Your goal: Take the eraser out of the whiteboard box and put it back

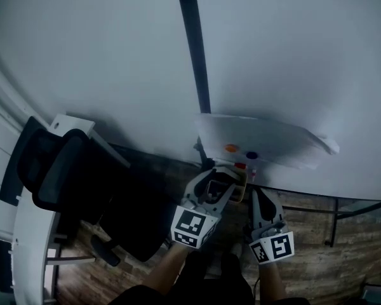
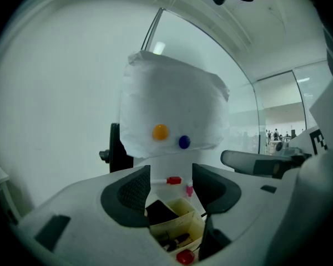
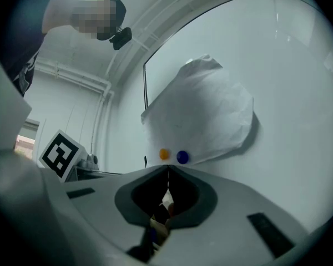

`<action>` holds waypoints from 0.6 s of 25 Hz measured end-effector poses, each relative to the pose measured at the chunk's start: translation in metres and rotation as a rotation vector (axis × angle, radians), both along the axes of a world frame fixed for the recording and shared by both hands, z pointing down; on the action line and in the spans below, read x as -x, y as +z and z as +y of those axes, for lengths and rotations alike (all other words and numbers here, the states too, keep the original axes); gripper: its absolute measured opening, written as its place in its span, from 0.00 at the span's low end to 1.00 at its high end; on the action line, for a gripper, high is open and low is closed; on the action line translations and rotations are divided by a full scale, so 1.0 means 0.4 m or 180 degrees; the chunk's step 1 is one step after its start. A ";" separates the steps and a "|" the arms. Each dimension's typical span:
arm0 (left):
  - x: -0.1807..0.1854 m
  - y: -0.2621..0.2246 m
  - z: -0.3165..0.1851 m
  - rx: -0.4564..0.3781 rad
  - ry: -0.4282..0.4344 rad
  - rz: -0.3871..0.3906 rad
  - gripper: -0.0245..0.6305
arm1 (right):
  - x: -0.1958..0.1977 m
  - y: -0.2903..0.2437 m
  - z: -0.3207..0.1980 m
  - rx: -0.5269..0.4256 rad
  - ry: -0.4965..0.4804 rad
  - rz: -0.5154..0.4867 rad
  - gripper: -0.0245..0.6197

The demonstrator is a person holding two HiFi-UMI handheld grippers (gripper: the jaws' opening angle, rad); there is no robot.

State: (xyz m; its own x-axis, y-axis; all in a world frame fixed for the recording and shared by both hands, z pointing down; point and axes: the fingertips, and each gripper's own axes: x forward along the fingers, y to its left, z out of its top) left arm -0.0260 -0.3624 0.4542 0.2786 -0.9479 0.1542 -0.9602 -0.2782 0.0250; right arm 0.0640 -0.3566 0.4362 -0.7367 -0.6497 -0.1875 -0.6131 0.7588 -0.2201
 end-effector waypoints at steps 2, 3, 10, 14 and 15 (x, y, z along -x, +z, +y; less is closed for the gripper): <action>-0.007 -0.045 0.014 -0.0120 0.0053 0.0027 0.38 | -0.004 -0.038 0.007 -0.0090 0.0005 -0.0017 0.05; -0.011 -0.071 0.021 -0.0201 0.0077 0.0035 0.36 | -0.005 -0.060 0.010 -0.0146 0.0007 -0.0029 0.05; -0.030 -0.228 0.102 -0.0764 0.0166 -0.0053 0.18 | -0.015 -0.203 0.052 -0.0541 -0.0012 -0.0125 0.04; -0.030 -0.293 0.135 -0.0997 0.0185 -0.0045 0.11 | -0.007 -0.256 0.075 -0.0730 -0.0035 -0.0143 0.05; -0.029 -0.302 0.142 -0.1058 0.0195 -0.0088 0.10 | -0.005 -0.266 0.081 -0.0769 -0.0040 -0.0147 0.04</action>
State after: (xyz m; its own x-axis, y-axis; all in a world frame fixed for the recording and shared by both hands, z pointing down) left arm -0.0144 -0.3056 0.3336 0.3366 -0.9293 -0.1523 -0.9405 -0.3238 -0.1025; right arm 0.0661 -0.3243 0.3299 -0.7315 -0.5727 -0.3700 -0.5967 0.8003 -0.0590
